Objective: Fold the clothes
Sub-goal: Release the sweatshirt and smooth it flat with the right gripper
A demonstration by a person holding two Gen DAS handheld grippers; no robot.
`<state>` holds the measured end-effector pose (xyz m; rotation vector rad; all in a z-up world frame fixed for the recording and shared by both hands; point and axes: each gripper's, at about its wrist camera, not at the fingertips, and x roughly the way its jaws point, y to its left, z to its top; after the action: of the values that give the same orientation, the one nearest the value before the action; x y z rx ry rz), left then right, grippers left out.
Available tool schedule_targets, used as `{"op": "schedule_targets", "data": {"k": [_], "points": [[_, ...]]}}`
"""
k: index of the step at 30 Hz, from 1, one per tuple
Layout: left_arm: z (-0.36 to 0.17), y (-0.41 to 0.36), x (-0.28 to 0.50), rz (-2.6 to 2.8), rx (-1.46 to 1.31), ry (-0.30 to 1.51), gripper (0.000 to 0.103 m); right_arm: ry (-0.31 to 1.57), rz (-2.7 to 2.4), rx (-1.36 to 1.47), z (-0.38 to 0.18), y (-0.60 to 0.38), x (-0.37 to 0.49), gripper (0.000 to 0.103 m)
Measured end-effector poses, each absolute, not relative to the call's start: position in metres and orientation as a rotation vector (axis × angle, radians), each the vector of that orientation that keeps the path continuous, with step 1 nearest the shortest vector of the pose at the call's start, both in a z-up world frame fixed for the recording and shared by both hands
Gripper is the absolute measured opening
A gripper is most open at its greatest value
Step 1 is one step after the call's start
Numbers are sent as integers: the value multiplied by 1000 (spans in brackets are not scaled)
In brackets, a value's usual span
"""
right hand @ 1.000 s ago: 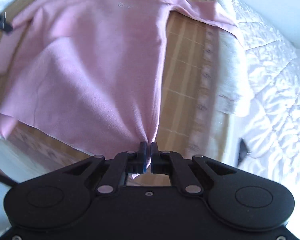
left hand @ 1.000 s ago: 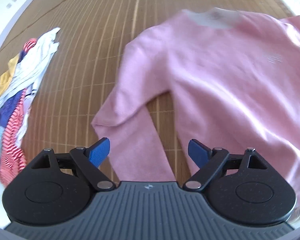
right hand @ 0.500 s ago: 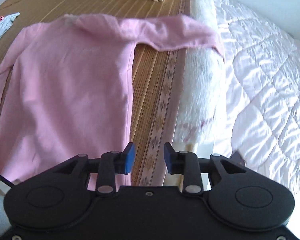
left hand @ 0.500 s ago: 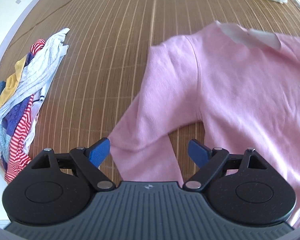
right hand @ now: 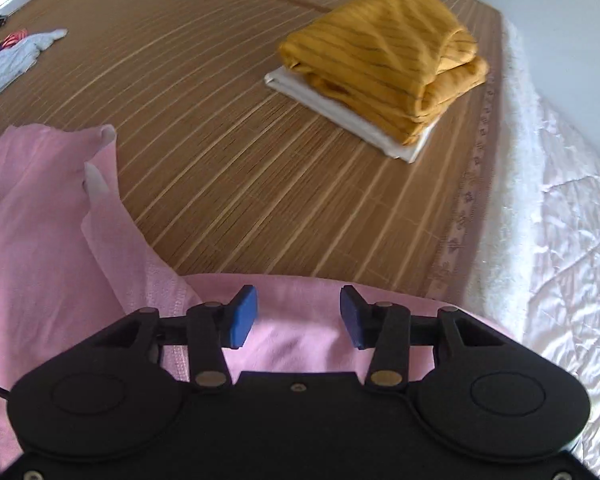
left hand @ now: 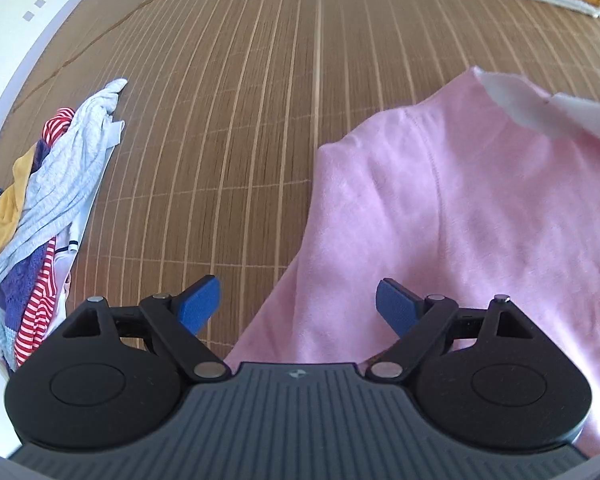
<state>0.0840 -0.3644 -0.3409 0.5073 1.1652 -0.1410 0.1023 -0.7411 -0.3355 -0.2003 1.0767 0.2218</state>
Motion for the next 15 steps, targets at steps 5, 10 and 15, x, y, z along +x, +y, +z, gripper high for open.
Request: {"op": "schedule_targets", "data": {"k": [5,10,15], "points": [[-361,-355,89,-149,487,1196,89,1147,364,-237,-358,-736,119,55],[-371,-353,96,-152,465,1199,90,1130,327,-276,-361,-731,117,20],[-374,-353,98,-171,480,1197,94,1118,233,-173,-361,-753,130,3]]}}
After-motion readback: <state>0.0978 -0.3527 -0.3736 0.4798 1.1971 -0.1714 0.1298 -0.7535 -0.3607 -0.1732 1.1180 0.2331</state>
